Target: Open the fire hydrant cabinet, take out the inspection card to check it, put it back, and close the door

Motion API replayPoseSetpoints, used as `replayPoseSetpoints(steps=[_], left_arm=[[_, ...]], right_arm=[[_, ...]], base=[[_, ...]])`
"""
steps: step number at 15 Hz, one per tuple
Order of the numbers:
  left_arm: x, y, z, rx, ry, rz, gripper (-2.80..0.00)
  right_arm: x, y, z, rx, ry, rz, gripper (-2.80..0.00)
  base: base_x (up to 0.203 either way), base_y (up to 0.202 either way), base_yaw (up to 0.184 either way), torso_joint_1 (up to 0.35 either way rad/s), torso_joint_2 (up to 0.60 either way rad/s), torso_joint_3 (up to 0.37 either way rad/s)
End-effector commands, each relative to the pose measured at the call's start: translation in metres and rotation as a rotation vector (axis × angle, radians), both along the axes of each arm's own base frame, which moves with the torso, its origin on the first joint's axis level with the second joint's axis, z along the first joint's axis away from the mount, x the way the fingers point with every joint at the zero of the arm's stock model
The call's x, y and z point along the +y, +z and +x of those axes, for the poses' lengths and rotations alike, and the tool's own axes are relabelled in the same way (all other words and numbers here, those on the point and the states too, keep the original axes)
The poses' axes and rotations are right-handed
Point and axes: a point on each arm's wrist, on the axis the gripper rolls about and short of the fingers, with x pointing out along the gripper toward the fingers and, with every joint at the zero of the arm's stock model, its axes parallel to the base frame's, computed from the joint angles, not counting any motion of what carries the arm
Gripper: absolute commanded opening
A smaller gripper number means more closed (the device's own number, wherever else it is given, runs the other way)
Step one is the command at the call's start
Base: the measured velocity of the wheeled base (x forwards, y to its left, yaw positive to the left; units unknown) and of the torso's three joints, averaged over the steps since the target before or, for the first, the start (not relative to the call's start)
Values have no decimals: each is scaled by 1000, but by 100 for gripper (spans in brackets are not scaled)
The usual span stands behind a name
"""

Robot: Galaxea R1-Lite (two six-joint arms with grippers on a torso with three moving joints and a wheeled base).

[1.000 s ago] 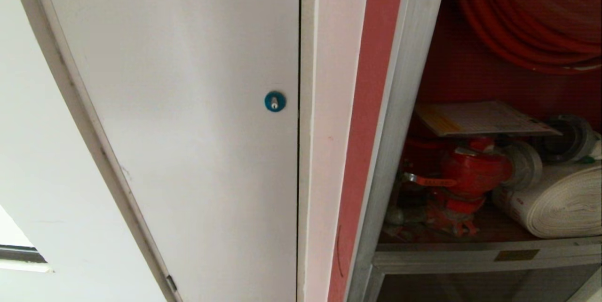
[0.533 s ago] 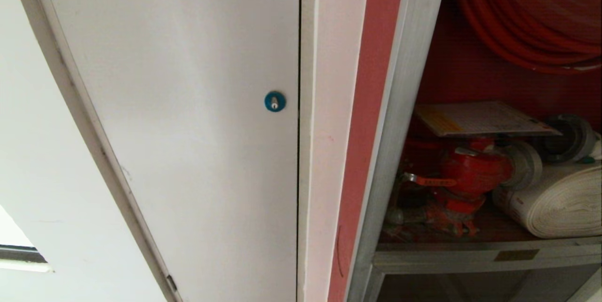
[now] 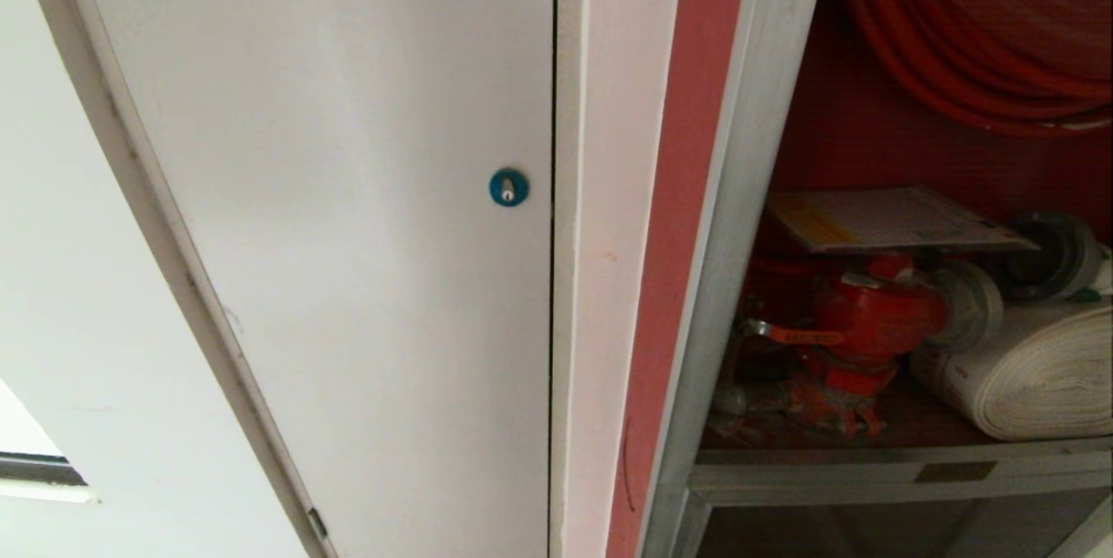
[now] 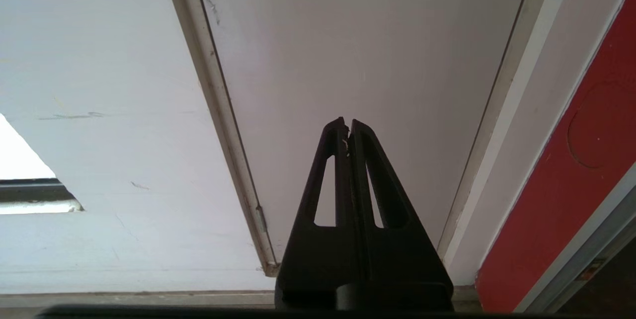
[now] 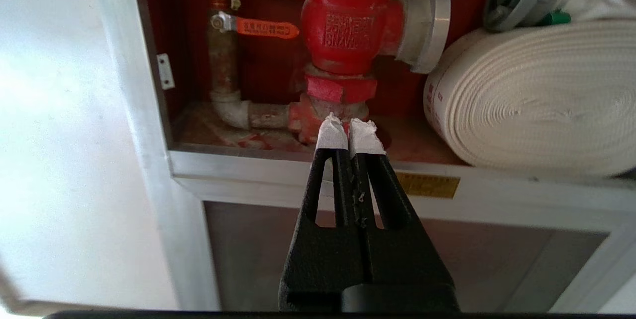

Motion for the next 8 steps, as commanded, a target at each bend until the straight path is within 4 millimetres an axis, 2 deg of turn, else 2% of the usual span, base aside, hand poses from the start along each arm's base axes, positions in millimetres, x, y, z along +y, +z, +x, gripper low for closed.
replayPoseSetpoints(steps=[1, 6, 8], left_arm=[[0, 0, 0, 2, -1, 1, -280], [0, 0, 0, 2, 0, -1, -280], [0, 0, 0, 2, 0, 1, -280]], right_arm=[[0, -9, 3, 20, 1, -8, -280], [0, -25, 4, 176, 8, -15, -280], [0, -24, 4, 169, 13, 1, -280]], base=[[0, 0, 0, 0, 0, 0], [0, 0, 0, 0, 0, 0], [0, 0, 0, 0, 0, 0]])
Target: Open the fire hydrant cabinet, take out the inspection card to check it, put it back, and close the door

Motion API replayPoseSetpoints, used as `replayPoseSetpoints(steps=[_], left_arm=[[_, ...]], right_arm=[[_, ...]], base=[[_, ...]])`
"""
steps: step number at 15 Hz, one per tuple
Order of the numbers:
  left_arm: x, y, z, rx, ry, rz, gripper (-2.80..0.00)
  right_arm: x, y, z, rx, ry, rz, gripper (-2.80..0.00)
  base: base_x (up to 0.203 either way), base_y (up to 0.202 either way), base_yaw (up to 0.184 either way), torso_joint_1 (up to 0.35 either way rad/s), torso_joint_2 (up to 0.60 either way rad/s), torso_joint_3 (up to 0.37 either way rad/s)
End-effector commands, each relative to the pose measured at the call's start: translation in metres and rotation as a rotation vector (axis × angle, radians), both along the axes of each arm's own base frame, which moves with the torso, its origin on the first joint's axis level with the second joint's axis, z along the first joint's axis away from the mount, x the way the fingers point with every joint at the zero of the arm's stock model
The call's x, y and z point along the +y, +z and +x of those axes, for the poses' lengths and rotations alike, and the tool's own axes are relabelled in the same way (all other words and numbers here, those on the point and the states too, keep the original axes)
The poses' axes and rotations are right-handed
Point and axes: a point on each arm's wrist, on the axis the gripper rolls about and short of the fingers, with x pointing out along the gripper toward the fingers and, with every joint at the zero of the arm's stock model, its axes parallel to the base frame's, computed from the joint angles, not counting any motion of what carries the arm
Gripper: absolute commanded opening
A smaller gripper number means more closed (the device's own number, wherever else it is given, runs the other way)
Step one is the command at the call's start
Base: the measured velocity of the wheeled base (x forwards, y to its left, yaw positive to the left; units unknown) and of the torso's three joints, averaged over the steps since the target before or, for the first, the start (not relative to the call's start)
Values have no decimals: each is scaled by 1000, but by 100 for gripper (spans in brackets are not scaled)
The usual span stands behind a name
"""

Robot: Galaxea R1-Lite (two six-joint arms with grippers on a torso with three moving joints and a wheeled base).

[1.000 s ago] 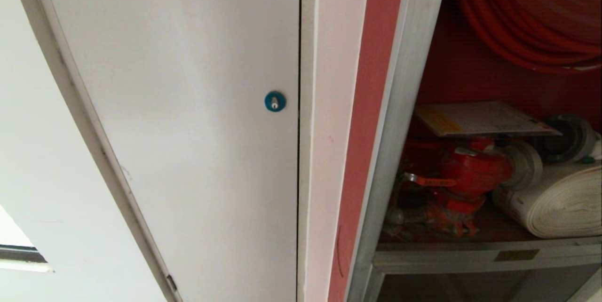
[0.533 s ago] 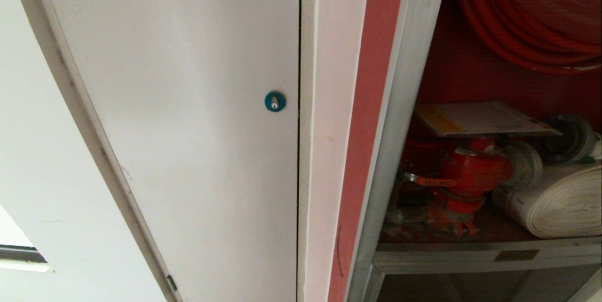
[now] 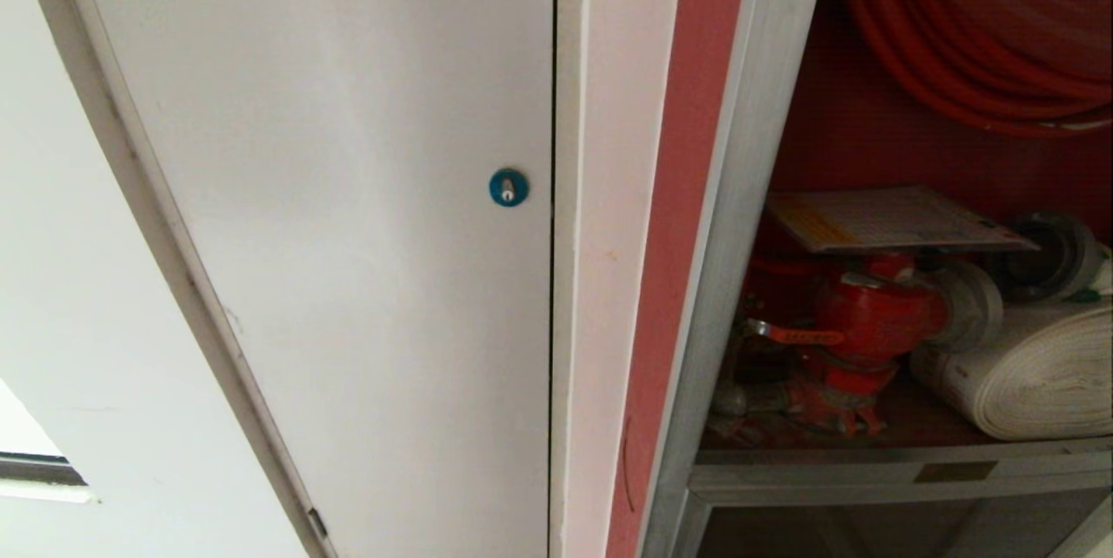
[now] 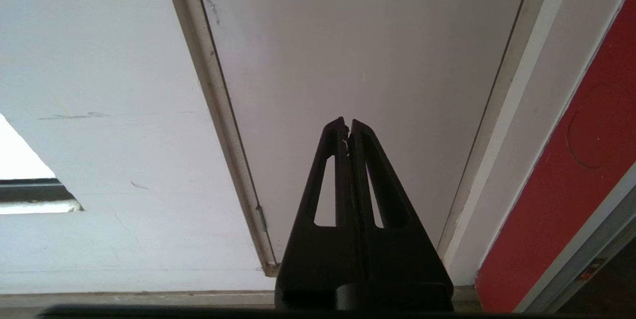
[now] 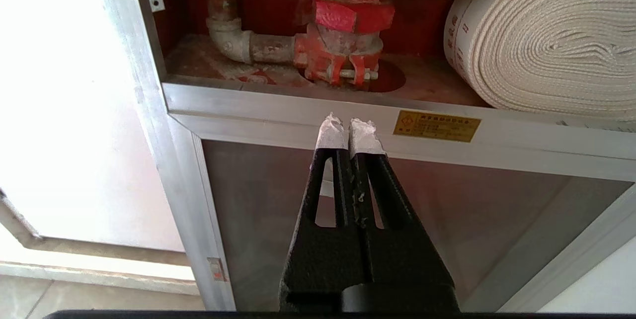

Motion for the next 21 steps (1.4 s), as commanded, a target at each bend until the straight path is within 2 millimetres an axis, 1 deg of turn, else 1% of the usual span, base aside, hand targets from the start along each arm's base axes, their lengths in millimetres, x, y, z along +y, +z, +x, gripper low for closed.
replayPoseSetpoints(steps=[1, 21], left_arm=[[0, 0, 0, 2, -1, 1, -280], [0, 0, 0, 2, 0, -10, -280]], right_arm=[[0, 0, 0, 2, 1, 3, -280], [0, 0, 0, 1, -1, 17, -280]], base=[[0, 0, 0, 0, 0, 0], [0, 0, 0, 0, 0, 0]])
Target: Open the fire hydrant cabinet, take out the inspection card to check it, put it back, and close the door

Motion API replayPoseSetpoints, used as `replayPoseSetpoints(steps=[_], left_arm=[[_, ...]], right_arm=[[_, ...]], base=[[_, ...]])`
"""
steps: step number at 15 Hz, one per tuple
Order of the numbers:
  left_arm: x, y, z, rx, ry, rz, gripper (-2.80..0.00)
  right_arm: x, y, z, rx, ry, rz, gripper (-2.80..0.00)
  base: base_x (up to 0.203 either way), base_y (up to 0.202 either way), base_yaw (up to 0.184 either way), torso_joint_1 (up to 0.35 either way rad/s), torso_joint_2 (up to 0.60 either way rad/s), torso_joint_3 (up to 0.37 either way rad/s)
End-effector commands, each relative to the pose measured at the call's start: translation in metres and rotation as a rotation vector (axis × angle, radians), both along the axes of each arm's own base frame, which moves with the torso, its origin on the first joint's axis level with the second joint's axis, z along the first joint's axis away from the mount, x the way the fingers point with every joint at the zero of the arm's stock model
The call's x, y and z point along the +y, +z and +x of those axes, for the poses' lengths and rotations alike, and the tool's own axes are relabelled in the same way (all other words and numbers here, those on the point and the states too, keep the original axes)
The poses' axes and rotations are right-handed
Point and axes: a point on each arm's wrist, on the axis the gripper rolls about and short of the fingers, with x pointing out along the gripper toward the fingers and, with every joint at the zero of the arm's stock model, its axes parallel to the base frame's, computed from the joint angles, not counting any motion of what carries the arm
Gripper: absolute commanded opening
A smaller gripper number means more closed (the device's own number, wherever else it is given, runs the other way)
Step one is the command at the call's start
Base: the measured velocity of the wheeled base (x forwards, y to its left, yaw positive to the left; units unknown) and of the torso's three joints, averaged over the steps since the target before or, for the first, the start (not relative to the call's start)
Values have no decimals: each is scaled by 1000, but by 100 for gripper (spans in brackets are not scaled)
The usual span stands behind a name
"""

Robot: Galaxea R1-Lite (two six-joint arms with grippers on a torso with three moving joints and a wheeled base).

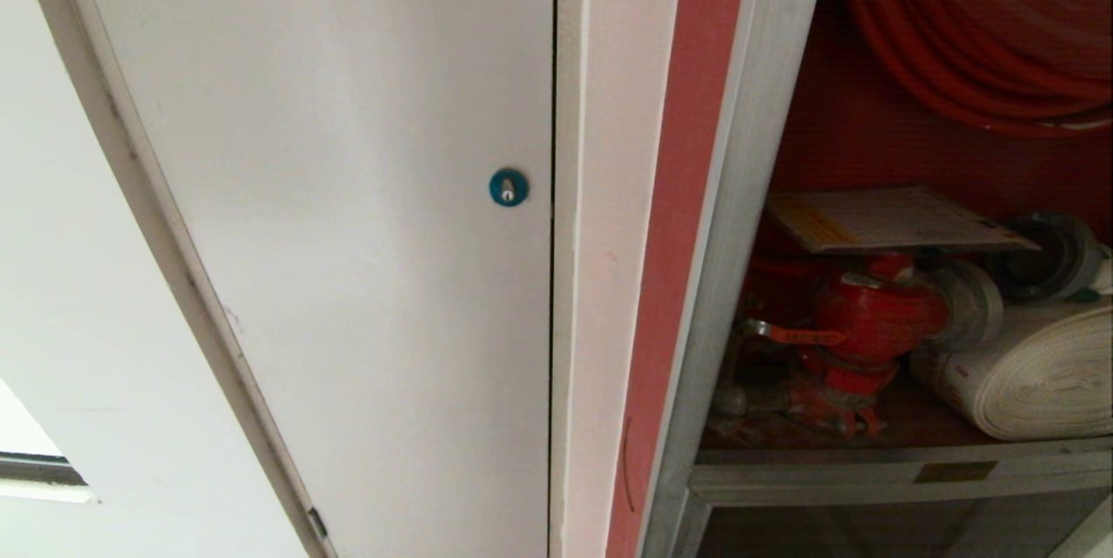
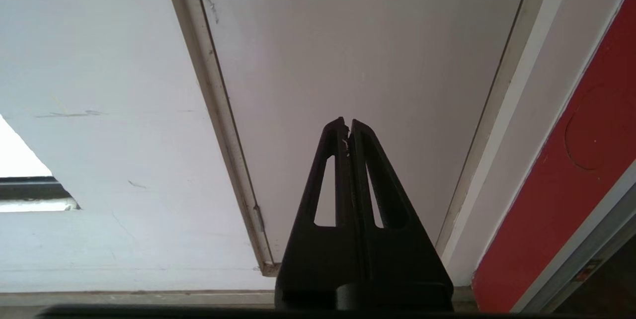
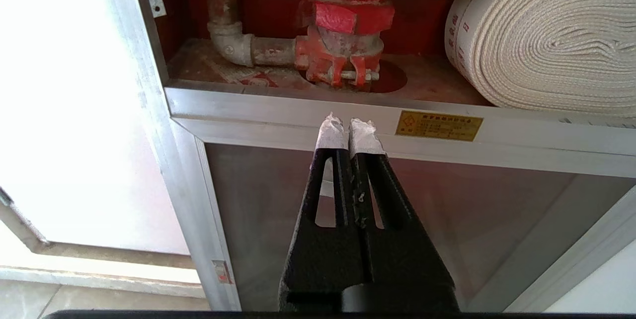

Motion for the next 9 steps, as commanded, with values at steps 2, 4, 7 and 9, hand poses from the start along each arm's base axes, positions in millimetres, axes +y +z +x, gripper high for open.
replayPoseSetpoints(steps=[2, 4, 7, 9], left_arm=[[0, 0, 0, 2, 0, 0, -280], [0, 0, 0, 2, 0, 0, -280], [0, 0, 0, 2, 0, 0, -280], [0, 0, 0, 2, -1, 0, -280]], right_arm=[[0, 0, 0, 3, 1, -1, -280], [0, 0, 0, 2, 1, 0, -280], [0, 0, 0, 3, 1, -1, -280], [0, 0, 0, 3, 1, -1, -280]], base=[[-28, 0, -1, 8, 4, -1], [-169, 0, 1, 6, 7, 1], [-202, 0, 1, -6, 2, 7], [-196, 0, 0, 2, 0, 3]])
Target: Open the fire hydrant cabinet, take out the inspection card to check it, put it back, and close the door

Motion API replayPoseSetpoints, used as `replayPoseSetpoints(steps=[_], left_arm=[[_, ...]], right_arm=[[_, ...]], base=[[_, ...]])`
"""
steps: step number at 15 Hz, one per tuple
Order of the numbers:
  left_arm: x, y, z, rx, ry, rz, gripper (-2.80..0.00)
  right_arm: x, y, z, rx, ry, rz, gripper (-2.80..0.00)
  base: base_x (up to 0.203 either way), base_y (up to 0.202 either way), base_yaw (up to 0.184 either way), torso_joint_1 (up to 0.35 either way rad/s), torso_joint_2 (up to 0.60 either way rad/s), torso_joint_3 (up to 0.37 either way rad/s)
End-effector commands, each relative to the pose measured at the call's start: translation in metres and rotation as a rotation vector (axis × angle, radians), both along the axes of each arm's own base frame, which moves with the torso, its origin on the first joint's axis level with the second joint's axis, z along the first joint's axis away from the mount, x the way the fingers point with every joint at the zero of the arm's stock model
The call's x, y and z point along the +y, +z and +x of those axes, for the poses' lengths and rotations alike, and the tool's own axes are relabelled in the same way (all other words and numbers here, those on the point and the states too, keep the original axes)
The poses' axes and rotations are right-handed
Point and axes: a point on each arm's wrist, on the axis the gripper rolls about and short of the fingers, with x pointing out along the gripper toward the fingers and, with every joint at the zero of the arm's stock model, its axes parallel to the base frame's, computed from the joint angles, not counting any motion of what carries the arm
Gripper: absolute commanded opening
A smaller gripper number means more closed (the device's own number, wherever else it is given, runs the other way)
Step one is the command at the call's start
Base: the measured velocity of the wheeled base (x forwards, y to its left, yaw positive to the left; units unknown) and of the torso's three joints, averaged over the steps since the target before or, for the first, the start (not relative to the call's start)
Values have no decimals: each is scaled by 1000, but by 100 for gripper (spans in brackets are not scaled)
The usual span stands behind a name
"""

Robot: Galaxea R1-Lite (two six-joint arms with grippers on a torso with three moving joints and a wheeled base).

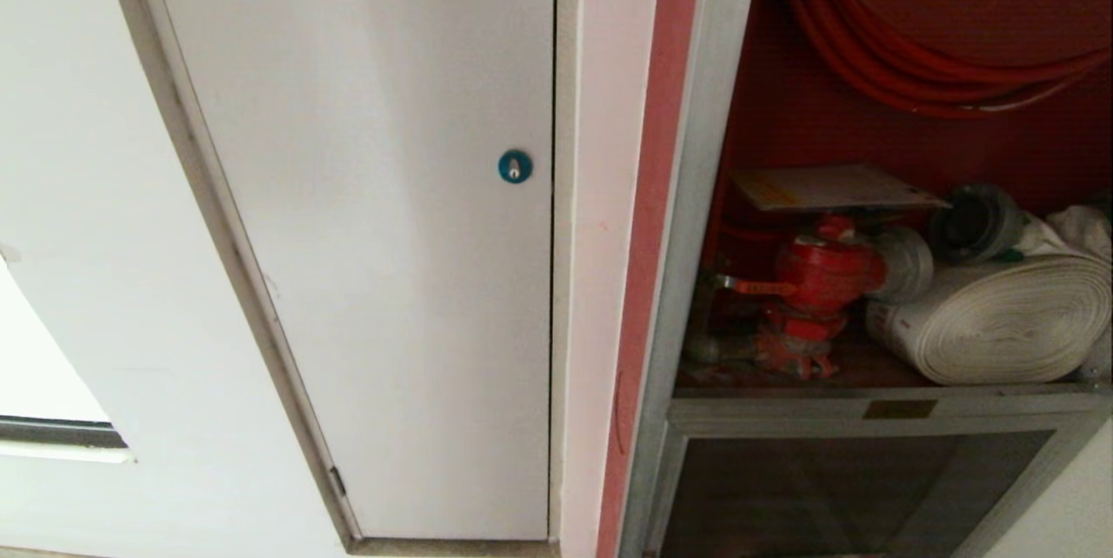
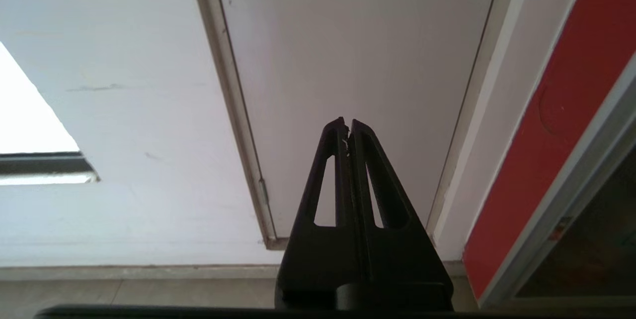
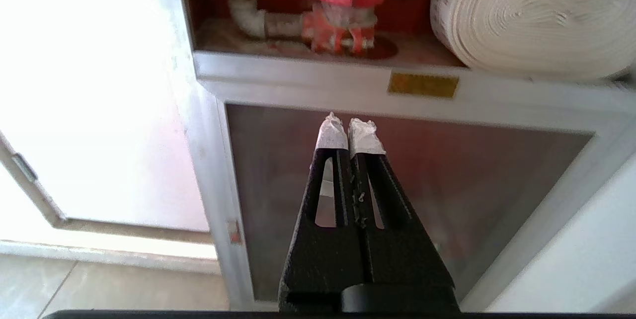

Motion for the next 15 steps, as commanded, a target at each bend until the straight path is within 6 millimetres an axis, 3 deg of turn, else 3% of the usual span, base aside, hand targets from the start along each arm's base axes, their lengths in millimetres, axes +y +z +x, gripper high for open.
replayPoseSetpoints(steps=[1, 15], left_arm=[[0, 0, 0, 3, -1, 0, -280], [0, 0, 0, 3, 1, 0, -280]], right_arm=[[0, 0, 0, 1, 0, -1, -280], [0, 0, 0, 2, 0, -1, -280]], base=[[-198, 0, 2, -2, 0, 0], [-196, 0, 2, 3, 1, 0]])
